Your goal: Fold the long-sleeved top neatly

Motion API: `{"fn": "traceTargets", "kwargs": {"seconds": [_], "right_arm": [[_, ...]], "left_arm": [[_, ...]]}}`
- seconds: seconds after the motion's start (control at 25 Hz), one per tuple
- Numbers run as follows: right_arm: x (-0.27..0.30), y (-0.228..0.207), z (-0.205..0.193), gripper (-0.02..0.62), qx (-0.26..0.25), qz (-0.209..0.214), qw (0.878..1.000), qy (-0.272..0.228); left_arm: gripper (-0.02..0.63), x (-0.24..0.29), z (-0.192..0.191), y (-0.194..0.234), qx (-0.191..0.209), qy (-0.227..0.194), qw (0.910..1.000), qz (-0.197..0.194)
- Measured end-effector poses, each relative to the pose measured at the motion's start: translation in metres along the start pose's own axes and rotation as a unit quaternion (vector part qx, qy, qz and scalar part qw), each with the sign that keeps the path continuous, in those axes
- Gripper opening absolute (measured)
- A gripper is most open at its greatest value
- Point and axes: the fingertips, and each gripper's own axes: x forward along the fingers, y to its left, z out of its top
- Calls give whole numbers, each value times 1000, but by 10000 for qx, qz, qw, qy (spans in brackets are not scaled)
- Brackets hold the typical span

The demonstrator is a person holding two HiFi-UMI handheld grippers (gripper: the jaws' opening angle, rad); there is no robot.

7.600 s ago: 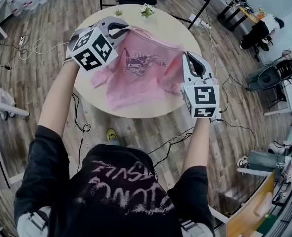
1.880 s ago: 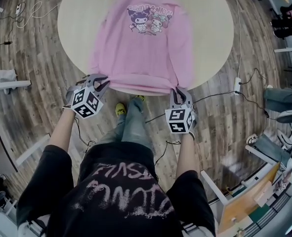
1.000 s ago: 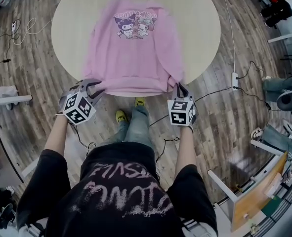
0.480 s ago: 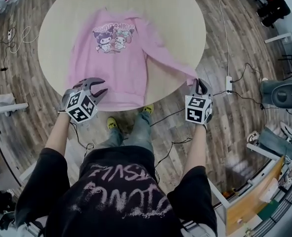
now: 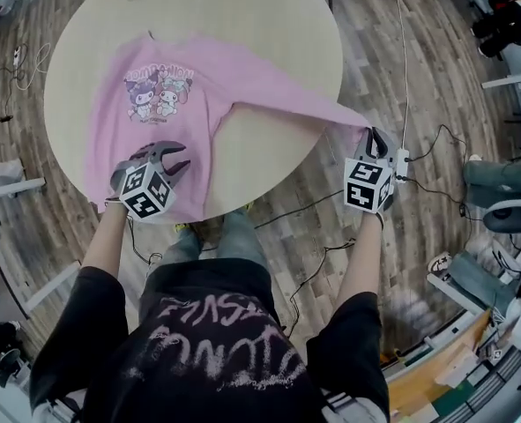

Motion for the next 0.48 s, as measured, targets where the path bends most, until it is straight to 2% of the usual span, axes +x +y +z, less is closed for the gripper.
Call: {"fn": "traceTargets", "kwargs": {"seconds": [0.16, 0.4, 0.48], "right_arm": [[35, -10, -5, 20, -141, 95, 9998, 103], [42, 30, -69, 25, 367, 435, 9966, 596], [35, 45, -90, 66, 592, 577, 9933, 806]], "left_arm": [[138, 14, 2, 4, -183, 238, 9995, -77], [138, 26, -12, -5, -300, 459, 9981, -278], [138, 28, -15, -8, -283, 475, 9979, -323]]}}
